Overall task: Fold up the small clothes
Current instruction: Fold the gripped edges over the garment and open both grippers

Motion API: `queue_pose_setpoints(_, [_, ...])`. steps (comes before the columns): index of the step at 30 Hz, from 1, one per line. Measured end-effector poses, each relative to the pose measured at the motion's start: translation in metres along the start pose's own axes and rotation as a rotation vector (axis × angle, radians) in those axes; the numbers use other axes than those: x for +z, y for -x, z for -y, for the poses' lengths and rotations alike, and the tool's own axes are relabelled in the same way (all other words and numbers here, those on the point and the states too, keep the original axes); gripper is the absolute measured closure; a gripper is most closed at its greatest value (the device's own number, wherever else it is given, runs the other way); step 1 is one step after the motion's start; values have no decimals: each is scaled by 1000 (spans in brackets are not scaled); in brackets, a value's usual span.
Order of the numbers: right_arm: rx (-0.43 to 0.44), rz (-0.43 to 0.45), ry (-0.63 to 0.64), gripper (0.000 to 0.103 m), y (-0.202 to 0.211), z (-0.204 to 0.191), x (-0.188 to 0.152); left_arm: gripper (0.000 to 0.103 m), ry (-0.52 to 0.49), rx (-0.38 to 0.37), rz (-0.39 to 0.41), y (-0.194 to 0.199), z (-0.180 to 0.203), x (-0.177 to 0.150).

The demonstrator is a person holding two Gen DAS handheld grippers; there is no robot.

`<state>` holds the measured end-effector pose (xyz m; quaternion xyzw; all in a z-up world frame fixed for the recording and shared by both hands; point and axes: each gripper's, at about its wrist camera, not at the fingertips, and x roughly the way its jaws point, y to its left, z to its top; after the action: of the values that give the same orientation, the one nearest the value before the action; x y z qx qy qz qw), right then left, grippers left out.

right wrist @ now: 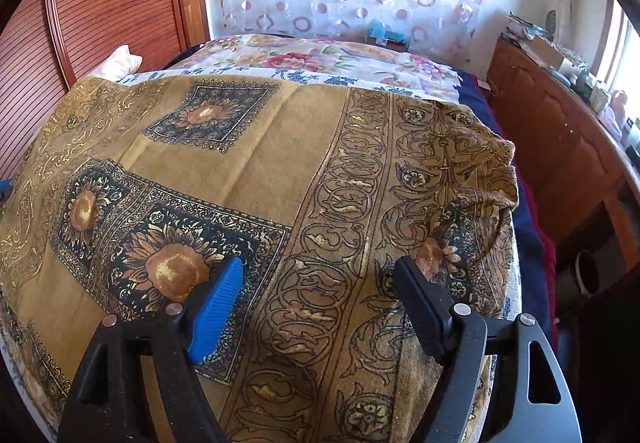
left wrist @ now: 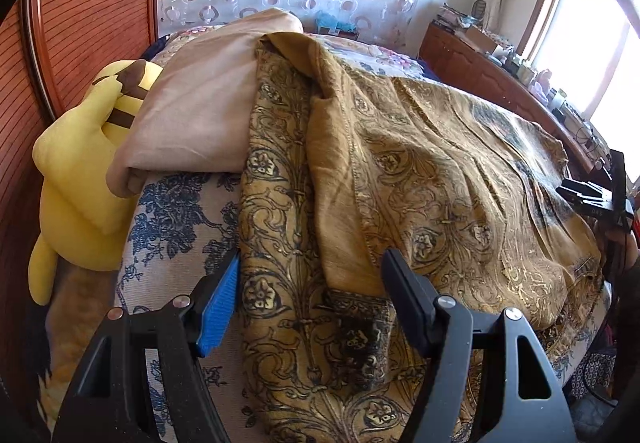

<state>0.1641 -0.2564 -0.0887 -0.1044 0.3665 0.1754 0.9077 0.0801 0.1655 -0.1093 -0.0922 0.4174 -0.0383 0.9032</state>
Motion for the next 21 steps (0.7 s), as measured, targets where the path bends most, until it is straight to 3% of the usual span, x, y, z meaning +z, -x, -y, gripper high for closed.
queue_pose_setpoints(12, [-1,-1,0,22,0,0,-1,32,-27,23,0,-2,6,-1])
queue_pose_setpoints(17, [-1,-1,0,22,0,0,-1,33,-12,-15,-1,1,6,-4])
queue_pose_setpoints(19, [-1,-1,0,22,0,0,-1,37,-26,-51,-4,2,8,-6])
queue_pose_setpoints(21, [-2,-1,0,22,0,0,-1,50,-84,-31,0,2,16,-10])
